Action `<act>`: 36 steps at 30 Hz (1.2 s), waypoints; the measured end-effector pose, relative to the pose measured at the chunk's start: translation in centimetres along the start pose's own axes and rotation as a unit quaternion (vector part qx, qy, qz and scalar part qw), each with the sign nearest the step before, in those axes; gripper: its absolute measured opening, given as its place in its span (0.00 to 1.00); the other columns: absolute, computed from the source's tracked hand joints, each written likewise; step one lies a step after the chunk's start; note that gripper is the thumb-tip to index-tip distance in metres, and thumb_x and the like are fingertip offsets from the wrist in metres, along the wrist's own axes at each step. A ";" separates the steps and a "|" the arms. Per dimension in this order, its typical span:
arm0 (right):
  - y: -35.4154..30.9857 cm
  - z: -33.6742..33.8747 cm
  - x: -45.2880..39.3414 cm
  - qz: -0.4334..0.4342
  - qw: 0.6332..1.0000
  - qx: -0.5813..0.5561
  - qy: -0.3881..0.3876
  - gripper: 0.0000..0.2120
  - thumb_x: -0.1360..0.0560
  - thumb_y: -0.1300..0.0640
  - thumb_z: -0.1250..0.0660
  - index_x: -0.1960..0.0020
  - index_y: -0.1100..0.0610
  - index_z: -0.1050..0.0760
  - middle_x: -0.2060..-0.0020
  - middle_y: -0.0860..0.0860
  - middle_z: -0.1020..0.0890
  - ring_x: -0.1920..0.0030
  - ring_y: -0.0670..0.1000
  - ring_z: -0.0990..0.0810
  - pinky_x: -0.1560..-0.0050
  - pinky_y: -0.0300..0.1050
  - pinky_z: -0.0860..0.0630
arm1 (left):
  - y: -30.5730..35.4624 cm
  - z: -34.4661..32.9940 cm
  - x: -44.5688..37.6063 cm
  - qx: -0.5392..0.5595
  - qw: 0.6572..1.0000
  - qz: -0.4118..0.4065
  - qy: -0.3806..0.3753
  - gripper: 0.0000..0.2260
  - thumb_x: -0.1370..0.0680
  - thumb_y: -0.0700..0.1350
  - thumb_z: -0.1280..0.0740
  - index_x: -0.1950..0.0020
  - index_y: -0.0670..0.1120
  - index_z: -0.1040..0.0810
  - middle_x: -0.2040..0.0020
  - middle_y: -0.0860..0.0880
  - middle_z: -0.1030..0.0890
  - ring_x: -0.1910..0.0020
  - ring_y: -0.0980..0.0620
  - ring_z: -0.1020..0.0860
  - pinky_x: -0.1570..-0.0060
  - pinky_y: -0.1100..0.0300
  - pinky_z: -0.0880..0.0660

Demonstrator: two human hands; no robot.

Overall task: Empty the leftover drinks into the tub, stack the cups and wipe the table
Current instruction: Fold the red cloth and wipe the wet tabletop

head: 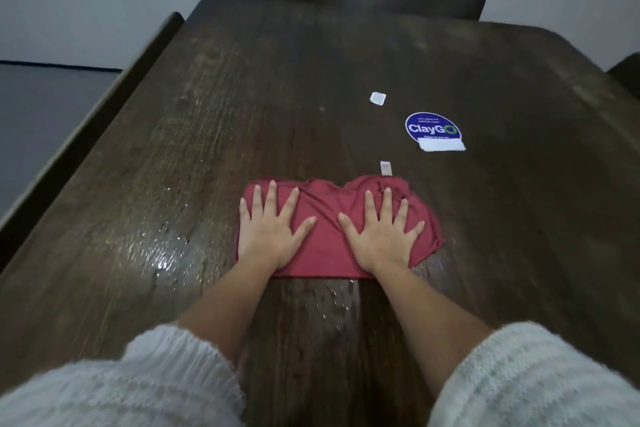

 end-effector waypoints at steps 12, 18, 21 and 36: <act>11.8 -2.7 22.7 0.091 0.995 0.029 -0.037 0.54 0.42 0.25 0.84 0.21 0.44 0.60 0.21 0.49 0.59 0.22 0.58 0.61 0.28 0.69 0.59 | 7.1 -4.7 27.3 0.067 0.997 0.043 -0.019 0.45 0.29 0.73 0.71 0.22 0.51 0.42 0.21 0.41 0.48 0.22 0.40 0.53 0.29 0.41 0.65; 13.6 0.7 25.6 0.070 0.996 -0.002 0.048 0.28 0.22 0.35 0.44 0.32 0.55 0.30 0.34 0.56 0.27 0.34 0.58 0.30 0.36 0.56 0.36 | 10.2 -0.9 24.8 0.123 0.988 -0.012 0.090 0.23 0.21 0.53 0.37 0.29 0.44 0.32 0.28 0.43 0.32 0.28 0.43 0.36 0.28 0.45 0.45; 12.5 0.8 27.1 0.088 0.995 -0.029 -0.035 0.31 0.24 0.30 0.46 0.39 0.55 0.27 0.40 0.53 0.23 0.39 0.56 0.27 0.40 0.52 0.31 | 11.9 0.5 22.1 0.120 0.992 -0.037 0.018 0.28 0.23 0.52 0.33 0.27 0.46 0.39 0.30 0.46 0.31 0.29 0.46 0.35 0.29 0.46 0.45; 12.5 5.7 24.9 0.060 0.935 -0.347 -0.048 0.05 0.19 0.56 0.38 0.53 0.55 0.29 0.55 0.53 0.23 0.53 0.53 0.25 0.55 0.44 0.33 | 12.1 8.2 21.2 0.562 0.826 0.040 -0.027 0.10 0.25 0.41 0.29 0.66 0.44 0.24 0.75 0.53 0.24 0.72 0.56 0.27 0.69 0.65 0.31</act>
Point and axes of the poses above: each hand's wrist, its own x-axis away from the middle knuckle, its own z-axis out of the back of the hand, y = z × x, the point moved 3 cm from there along -x, towards the middle knuckle
